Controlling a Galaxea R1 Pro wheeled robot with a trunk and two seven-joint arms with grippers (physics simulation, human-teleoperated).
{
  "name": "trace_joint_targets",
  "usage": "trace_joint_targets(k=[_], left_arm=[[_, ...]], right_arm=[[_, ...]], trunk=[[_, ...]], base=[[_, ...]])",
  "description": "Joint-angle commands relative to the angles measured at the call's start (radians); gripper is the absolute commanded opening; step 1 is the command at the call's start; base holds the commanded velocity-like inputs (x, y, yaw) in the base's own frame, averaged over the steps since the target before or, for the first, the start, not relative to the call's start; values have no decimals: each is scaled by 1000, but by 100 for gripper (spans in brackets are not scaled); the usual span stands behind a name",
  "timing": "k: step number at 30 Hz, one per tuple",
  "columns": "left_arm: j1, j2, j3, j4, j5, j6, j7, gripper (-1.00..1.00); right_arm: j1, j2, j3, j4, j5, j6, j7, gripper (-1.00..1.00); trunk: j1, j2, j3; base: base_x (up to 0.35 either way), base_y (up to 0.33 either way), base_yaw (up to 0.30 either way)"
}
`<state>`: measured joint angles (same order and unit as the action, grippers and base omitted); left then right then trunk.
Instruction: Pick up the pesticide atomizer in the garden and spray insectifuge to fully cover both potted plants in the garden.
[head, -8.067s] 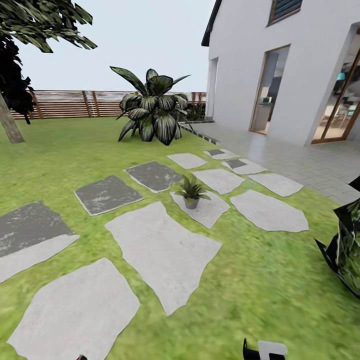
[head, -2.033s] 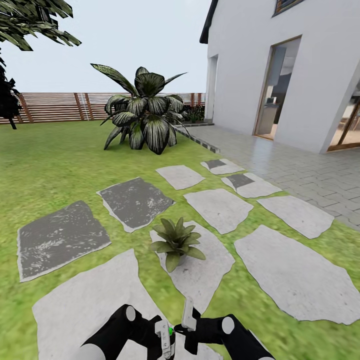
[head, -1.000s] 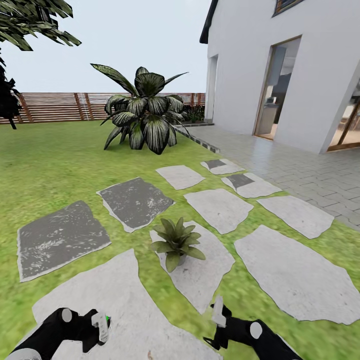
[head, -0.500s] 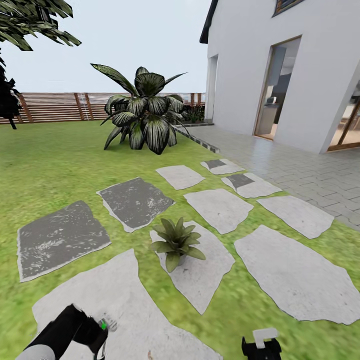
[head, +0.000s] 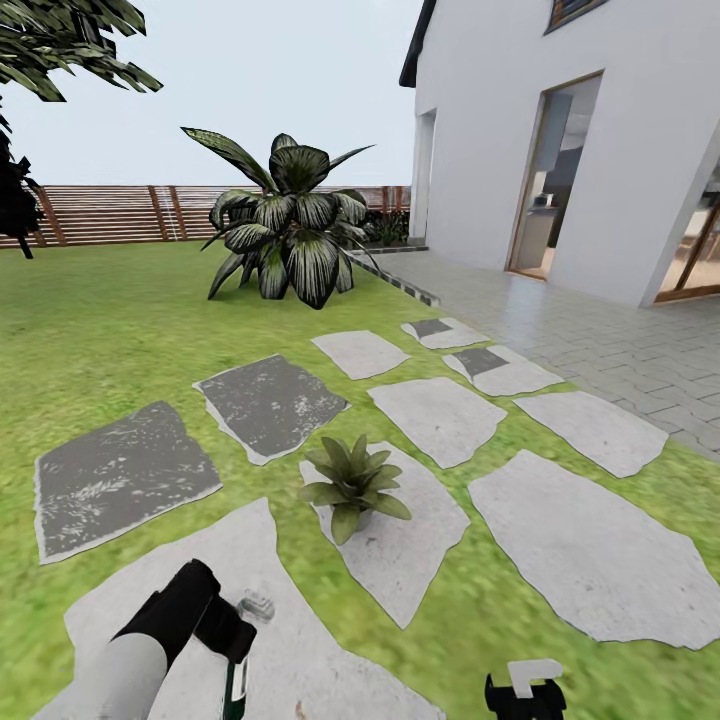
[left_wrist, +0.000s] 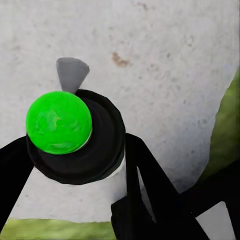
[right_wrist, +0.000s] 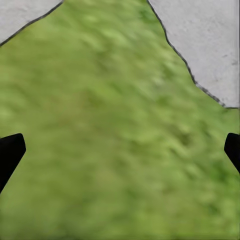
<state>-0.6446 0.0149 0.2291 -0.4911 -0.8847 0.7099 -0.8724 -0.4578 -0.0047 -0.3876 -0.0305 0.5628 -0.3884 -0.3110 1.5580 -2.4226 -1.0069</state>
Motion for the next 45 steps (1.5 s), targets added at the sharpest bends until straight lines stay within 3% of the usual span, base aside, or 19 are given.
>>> trace_joint_targets(k=[1,3,7,11,23,27,29,33,35,38,40,45], left_arm=[[-13,-2,4,0,-10,7,-30,-100],[-39,-3,0,0,-25,11,-104,-100],[-55,-8,-21,-2,-78,29,-141,-100],[-64,-11,-26,-3,-86,59,-144,-100],[-61,-10,-27,-3,-88,54,-143,-100],[-73,-34,-35,-25,-88,50,-143,-100],[-78,-55,-62,-106,-86,60,-144,-100],[-89,-91,-78,-141,-87,102,-148,-100],[-105,-91,-96,-143,-85,168,-172,-100],[-128,-84,-204,-140,-89,201,-315,-100],[-131,-83,-263,-143,-100,211,-375,-100],[-126,-81,-297,-144,-106,229,-406,-100]], right_arm=[[-1,0,-8,1,5,-4,-6,100],[-1,0,-9,1,-37,-4,-7,100],[-1,-3,-9,3,-118,-3,-2,100],[-1,-3,-8,3,-127,-3,-1,100],[-1,-2,-8,3,-129,-2,-2,100],[-1,-3,-8,3,-129,-3,-2,100],[-1,-3,-8,3,-129,-3,-2,100],[-1,-10,-7,4,-125,-2,1,100],[-1,-13,-7,4,-123,-2,1,100],[-1,-12,-4,4,-121,-1,1,100],[-1,-13,-4,4,-121,-1,1,100],[-1,-11,-4,3,-123,-1,0,100]], trunk=[[0,0,-1],[0,0,-1],[0,0,-1],[0,0,-1],[0,0,2],[0,0,6],[0,0,6],[0,0,7],[0,0,7],[0,0,7],[0,0,7],[0,0,7]], base=[[0,0,0],[0,0,0],[39,-4,0],[273,-29,0],[261,102,-102],[13,8,-250],[1,1,-81],[0,0,-18],[0,0,-2],[0,0,0],[0,0,0],[0,0,0]])
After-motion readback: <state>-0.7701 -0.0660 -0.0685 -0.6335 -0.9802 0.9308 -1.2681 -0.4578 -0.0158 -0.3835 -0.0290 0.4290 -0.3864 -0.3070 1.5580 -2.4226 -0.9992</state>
